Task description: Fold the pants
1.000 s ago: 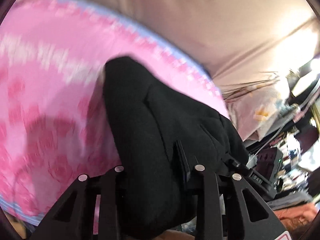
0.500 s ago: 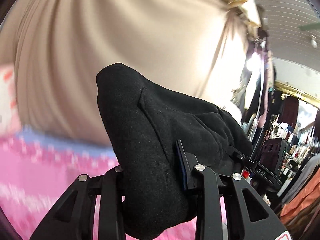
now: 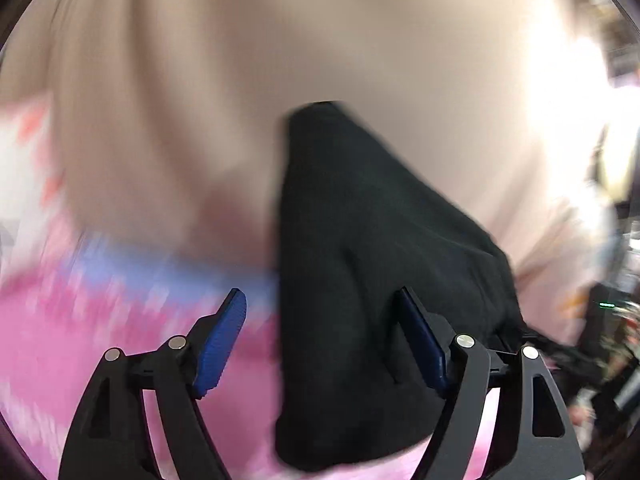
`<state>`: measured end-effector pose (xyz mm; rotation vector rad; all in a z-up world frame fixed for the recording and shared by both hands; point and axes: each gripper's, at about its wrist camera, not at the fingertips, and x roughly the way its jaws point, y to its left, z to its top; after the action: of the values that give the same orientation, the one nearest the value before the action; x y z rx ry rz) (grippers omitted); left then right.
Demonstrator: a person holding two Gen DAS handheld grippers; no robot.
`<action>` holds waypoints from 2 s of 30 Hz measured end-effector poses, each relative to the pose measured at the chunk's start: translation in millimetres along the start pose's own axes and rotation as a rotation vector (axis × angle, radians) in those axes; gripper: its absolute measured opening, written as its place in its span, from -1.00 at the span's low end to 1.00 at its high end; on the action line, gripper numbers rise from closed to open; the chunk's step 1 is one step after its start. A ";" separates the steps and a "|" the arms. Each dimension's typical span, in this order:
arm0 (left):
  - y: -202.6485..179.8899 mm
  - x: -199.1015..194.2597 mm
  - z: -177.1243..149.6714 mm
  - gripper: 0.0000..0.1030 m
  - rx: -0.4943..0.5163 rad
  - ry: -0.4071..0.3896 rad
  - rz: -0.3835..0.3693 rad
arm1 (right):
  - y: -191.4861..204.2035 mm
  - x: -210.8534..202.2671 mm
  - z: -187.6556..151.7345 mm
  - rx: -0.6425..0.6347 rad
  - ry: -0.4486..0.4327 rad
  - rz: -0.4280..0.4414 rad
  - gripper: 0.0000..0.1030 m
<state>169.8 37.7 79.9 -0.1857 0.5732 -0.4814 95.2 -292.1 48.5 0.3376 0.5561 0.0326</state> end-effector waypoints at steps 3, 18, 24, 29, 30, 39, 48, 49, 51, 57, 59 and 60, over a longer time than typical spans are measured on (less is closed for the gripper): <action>27.6 64.1 -61.9 0.08 -0.047 0.204 0.119 | -28.1 34.7 -57.6 0.092 0.132 0.008 0.30; 9.2 76.2 -99.0 0.21 0.010 0.221 0.206 | -29.1 86.6 -49.6 0.152 0.186 0.077 0.53; 8.8 81.2 -96.7 0.22 0.033 0.232 0.237 | -6.8 123.4 -37.7 0.072 0.220 0.076 -0.74; 7.8 83.7 -95.9 0.22 0.065 0.231 0.262 | 2.5 95.1 -14.2 0.015 0.109 0.050 -0.78; 8.1 84.4 -95.9 0.22 0.066 0.232 0.261 | -0.9 101.9 -16.3 0.001 0.129 0.023 -0.76; 24.8 80.4 -89.0 0.73 -0.068 0.208 0.147 | -33.1 112.5 -41.2 0.138 0.201 0.032 0.34; 78.2 136.3 -96.4 0.71 -0.347 0.324 0.062 | -26.8 152.4 -58.6 0.181 0.295 0.079 -0.08; 74.1 137.2 -93.0 0.26 -0.322 0.321 0.060 | -20.8 147.0 -53.6 0.155 0.284 0.093 -0.23; 62.4 134.5 -83.8 -0.26 -0.290 0.331 0.016 | -14.5 128.5 -41.7 0.145 0.241 0.122 -0.37; 45.5 116.0 -80.2 -0.42 -0.223 0.324 0.061 | -31.1 123.6 -55.1 0.156 0.276 0.067 -0.08; 46.5 115.6 -88.1 -0.41 -0.203 0.330 0.117 | -46.7 121.0 -71.4 0.227 0.283 0.062 0.13; 42.9 106.1 -92.6 -0.41 -0.196 0.315 0.119 | -46.3 109.5 -73.6 0.232 0.265 0.060 0.13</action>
<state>212.2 20.3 -60.0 -0.2633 0.9362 -0.3399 147.0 -300.2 -81.1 0.5810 0.8154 0.0717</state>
